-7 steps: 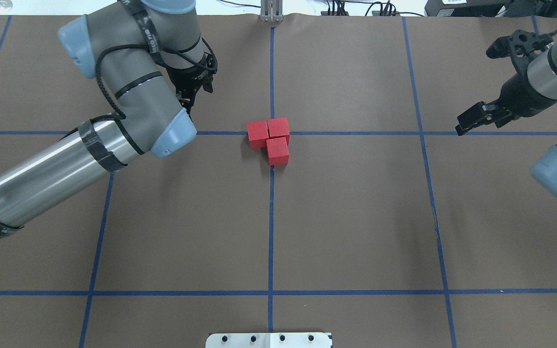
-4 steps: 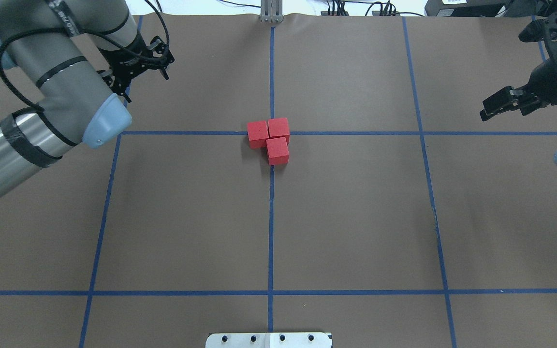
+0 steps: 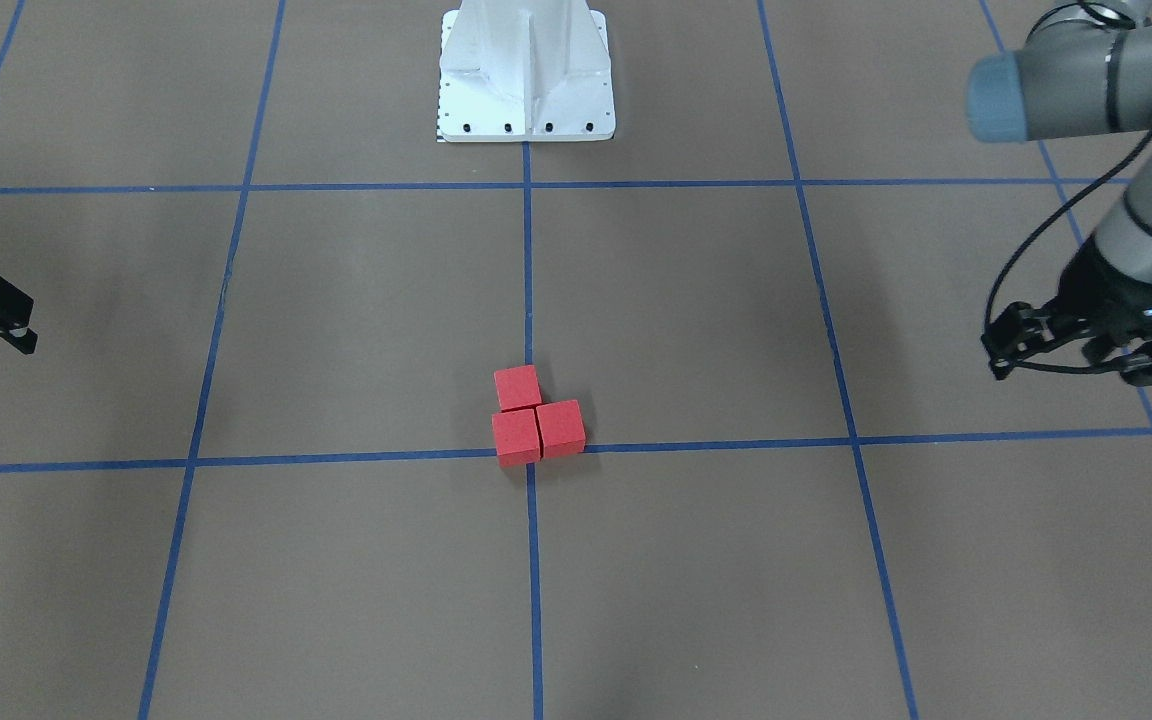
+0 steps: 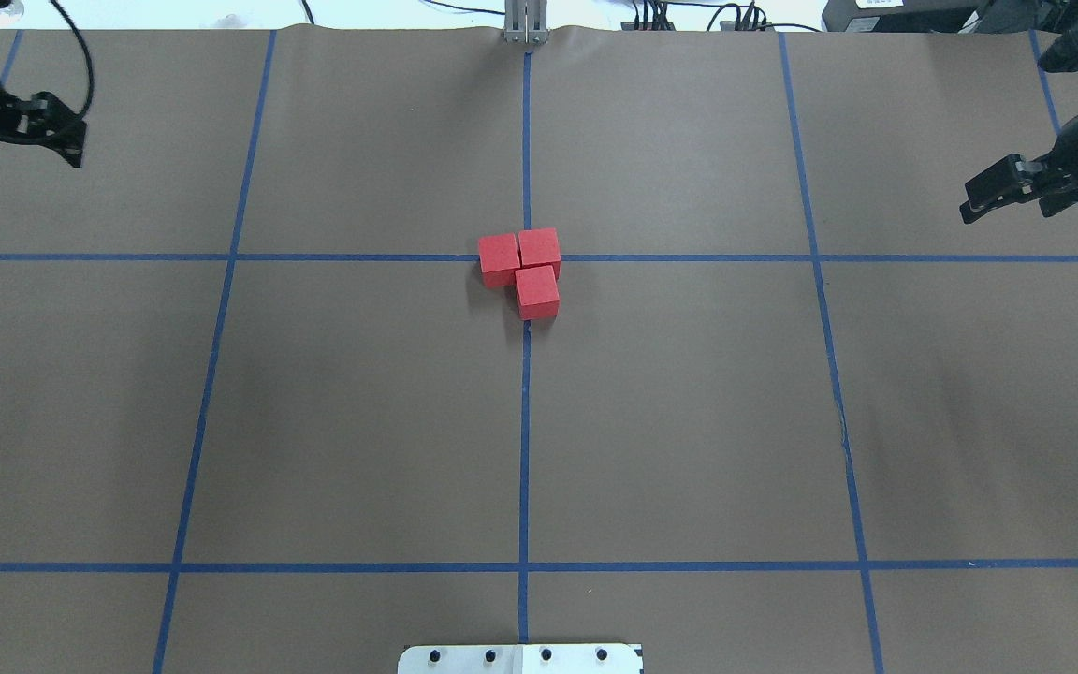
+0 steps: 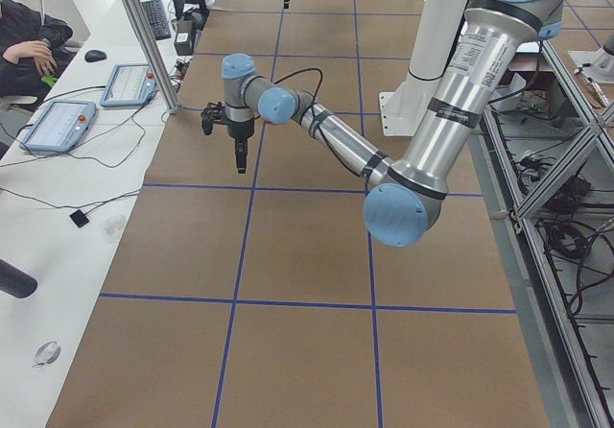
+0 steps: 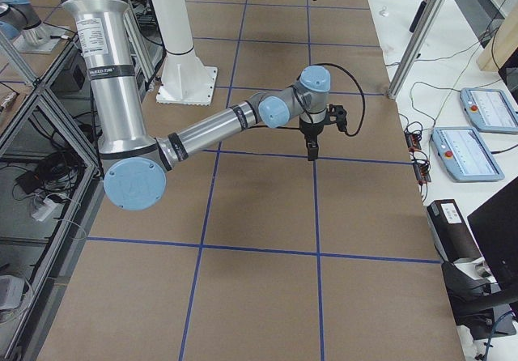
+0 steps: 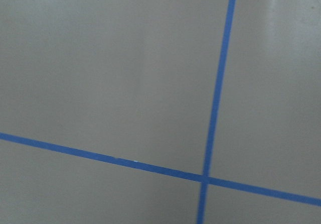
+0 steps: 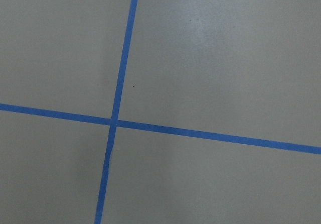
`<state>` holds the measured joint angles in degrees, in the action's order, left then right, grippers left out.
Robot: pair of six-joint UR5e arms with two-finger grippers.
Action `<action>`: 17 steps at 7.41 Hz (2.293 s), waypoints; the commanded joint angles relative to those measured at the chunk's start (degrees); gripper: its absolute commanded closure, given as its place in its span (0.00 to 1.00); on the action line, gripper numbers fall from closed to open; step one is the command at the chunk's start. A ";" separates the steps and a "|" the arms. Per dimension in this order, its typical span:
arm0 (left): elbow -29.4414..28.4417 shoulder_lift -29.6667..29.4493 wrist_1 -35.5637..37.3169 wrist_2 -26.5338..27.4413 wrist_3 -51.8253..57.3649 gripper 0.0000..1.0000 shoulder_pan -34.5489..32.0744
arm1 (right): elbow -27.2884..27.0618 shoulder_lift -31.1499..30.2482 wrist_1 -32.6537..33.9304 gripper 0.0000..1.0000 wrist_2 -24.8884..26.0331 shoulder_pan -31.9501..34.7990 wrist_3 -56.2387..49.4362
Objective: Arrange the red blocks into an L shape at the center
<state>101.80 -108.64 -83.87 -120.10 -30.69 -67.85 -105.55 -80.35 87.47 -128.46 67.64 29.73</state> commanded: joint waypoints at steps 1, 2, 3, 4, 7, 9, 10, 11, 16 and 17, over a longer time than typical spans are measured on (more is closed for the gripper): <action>0.07 6.31 -0.24 -0.22 20.24 0.00 -7.44 | 0.43 -1.81 -0.01 0.01 -0.56 4.32 -0.38; -0.02 7.99 -0.24 -0.22 26.50 0.00 -9.39 | 1.30 -3.39 -0.28 0.01 -3.09 6.86 -1.94; -0.98 8.35 -0.06 -0.40 29.78 0.00 -12.80 | 2.53 -5.58 -0.28 0.01 -6.51 10.46 -7.62; -1.94 10.79 -0.41 -2.75 36.16 0.00 -15.62 | 4.54 -7.69 -0.28 0.01 -7.84 14.06 -14.63; -5.01 16.86 -4.08 -9.76 42.02 0.00 -20.48 | 6.94 -11.57 -0.02 0.01 -10.75 21.37 -20.75; -9.57 18.28 -9.44 -10.42 41.94 0.00 -20.48 | 6.59 -14.30 -0.45 0.01 -11.29 23.58 -21.29; -9.69 18.81 -10.16 -10.42 41.94 0.00 -20.48 | 6.32 -16.22 -0.54 0.01 -11.29 24.55 -21.38; -9.08 18.73 -10.08 -10.59 41.85 0.00 -22.05 | 5.45 -18.33 -0.37 0.01 -11.46 25.25 -21.30; -7.75 18.81 -9.29 -13.49 36.84 0.00 -22.85 | 4.92 -19.14 0.07 0.01 -10.76 25.96 -21.03; -7.75 18.81 -9.38 -13.49 36.93 0.00 -22.85 | 4.74 -19.31 0.16 0.01 -10.58 26.05 -20.86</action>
<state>94.04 -89.85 -93.19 -133.54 6.54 -90.70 -100.64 -99.47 87.56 -139.38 93.54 8.71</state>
